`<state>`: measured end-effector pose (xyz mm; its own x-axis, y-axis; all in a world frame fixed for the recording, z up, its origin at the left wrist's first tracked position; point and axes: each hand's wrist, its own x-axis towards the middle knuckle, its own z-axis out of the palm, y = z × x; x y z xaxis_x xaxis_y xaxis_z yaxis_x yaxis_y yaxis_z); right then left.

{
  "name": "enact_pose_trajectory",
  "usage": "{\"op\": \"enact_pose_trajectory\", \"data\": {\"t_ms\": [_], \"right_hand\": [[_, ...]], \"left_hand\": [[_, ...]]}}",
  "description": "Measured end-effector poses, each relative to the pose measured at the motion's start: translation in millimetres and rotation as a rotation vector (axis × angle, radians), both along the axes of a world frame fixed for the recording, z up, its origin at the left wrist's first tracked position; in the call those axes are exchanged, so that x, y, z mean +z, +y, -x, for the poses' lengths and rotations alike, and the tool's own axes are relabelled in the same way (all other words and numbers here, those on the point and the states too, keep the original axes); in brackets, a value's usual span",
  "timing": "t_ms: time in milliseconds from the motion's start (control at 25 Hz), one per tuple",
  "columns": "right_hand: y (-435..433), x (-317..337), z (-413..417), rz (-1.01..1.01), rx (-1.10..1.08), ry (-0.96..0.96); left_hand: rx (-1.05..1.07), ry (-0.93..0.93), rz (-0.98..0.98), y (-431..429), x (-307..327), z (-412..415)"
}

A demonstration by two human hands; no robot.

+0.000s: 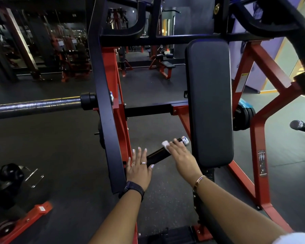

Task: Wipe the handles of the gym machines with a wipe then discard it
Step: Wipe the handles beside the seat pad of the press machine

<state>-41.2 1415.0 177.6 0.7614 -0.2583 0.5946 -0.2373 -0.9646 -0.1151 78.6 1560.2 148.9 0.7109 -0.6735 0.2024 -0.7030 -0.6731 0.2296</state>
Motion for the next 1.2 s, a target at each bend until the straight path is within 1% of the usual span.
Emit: {"op": "enact_pose_trajectory", "data": {"t_ms": [80,120,200,320,400,480,560,600,640,680,760,800,840,1000,1120,1200], "right_hand": [[-4,5,-6,-0.103,-0.098,-0.019],[2,7,-11,-0.119,-0.087,-0.020],[22,1,-18,-0.048,0.003,0.017],[46,-13,-17,0.062,0.165,0.127],[42,-14,-11,0.102,0.180,0.114],[31,-6,-10,0.020,0.075,0.012],[20,4,-14,-0.173,-0.096,-0.132],[19,8,-18,-0.249,-0.126,-0.165],[20,10,-21,-0.270,-0.100,-0.163],[24,9,-24,-0.222,-0.041,-0.131],[37,1,-26,-0.047,0.090,-0.020],[43,-6,-25,0.022,0.124,0.018],[47,-12,-24,0.048,0.132,0.036],[52,-20,-26,-0.064,0.006,0.031],[46,-13,-32,-0.027,0.004,0.003],[44,-10,-36,-0.063,-0.002,0.032]], "left_hand": [[0.002,-0.002,-0.004,0,0,0],[0.002,-0.002,-0.006,0,-1,0],[0.000,0.002,-0.014,0,0,-1],[-0.012,0.026,-0.008,0,1,-1],[-0.014,0.032,0.005,1,1,0],[-0.012,0.026,0.014,1,0,0],[-0.011,0.023,0.013,0,0,0],[-0.010,0.027,0.013,0,0,-1],[-0.009,0.030,0.011,0,0,-1],[-0.006,0.030,0.006,0,0,-1],[0.002,0.018,-0.009,0,-1,-1],[0.002,0.012,-0.013,0,-1,-1],[0.000,0.010,-0.014,0,-1,-1],[-0.009,0.023,-0.002,0,-1,-1],[-0.002,0.025,-0.002,0,0,-1],[-0.005,0.030,-0.002,-1,0,-2]]}}
